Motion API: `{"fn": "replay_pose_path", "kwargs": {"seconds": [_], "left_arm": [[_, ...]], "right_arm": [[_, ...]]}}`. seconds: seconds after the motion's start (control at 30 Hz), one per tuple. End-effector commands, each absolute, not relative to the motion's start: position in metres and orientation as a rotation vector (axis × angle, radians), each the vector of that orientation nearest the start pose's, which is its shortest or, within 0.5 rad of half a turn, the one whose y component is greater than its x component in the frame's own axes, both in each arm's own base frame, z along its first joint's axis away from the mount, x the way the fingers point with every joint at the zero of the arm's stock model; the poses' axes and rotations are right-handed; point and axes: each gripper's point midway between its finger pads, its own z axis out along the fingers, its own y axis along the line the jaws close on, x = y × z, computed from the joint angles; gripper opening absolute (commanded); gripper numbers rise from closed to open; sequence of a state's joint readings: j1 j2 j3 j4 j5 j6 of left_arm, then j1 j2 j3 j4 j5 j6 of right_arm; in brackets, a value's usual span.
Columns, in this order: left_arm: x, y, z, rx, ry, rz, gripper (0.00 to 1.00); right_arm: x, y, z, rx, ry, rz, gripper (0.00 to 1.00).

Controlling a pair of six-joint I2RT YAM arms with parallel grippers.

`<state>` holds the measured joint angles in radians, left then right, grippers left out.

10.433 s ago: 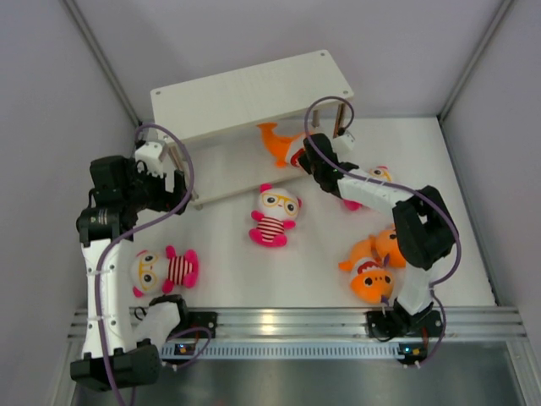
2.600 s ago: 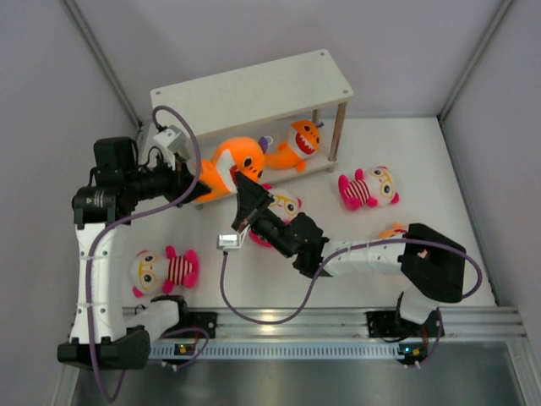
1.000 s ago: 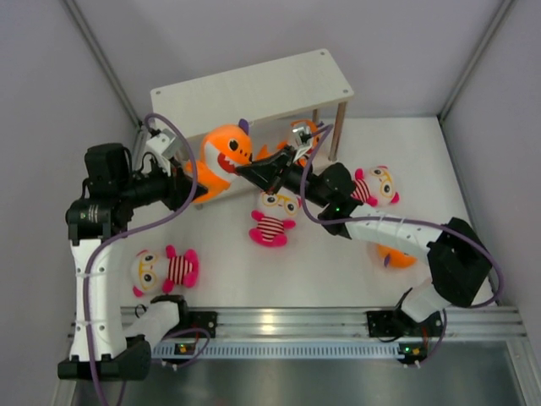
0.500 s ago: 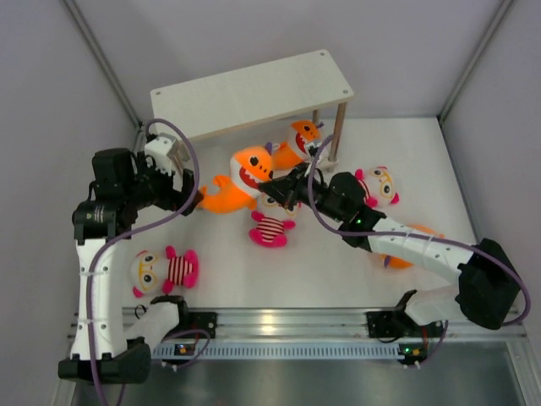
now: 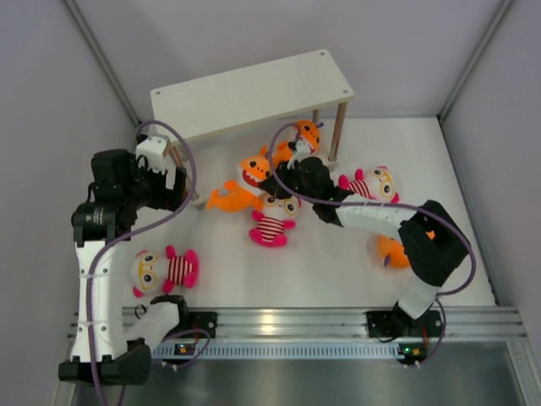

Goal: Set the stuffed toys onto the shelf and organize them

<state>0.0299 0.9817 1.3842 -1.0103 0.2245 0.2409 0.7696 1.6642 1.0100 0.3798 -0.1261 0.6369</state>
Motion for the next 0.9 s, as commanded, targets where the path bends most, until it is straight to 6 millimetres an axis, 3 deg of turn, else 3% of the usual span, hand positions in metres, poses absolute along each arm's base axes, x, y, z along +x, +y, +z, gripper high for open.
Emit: {"fn": "replay_pose_path", "kwargs": {"seconds": [0.0,0.03,0.13,0.43,0.57,0.6,0.63,0.87], "left_arm": [[0.255,-0.018,0.317,0.356,2.094,-0.053,0.98],[0.255,-0.018,0.316,0.360,2.093,-0.053,0.98],[0.255,-0.020,0.312,0.364,2.103,-0.064,0.98],[0.255,-0.021,0.313,0.366,2.097,-0.075,0.98],[0.255,-0.022,0.311,0.365,2.103,-0.081,0.98],[0.254,-0.022,0.311,0.368,2.102,-0.083,0.98],[0.254,-0.022,0.311,0.366,2.101,-0.084,0.98],[0.254,-0.022,0.309,0.371,2.106,-0.085,0.98]], "right_arm": [[0.372,0.385,0.226,-0.148,1.850,1.084,0.00],[0.378,0.386,0.235,-0.135,1.828,1.080,0.00],[0.392,0.392,0.236,-0.091,1.839,1.066,0.00],[0.431,0.394,0.221,0.084,1.837,0.978,0.00],[0.439,0.405,0.218,0.102,1.827,1.000,0.00],[0.441,0.409,0.209,0.094,1.845,0.992,0.00],[0.442,0.414,0.217,0.088,1.829,1.003,0.00],[0.446,0.430,0.223,0.056,1.811,1.018,0.00]]}}
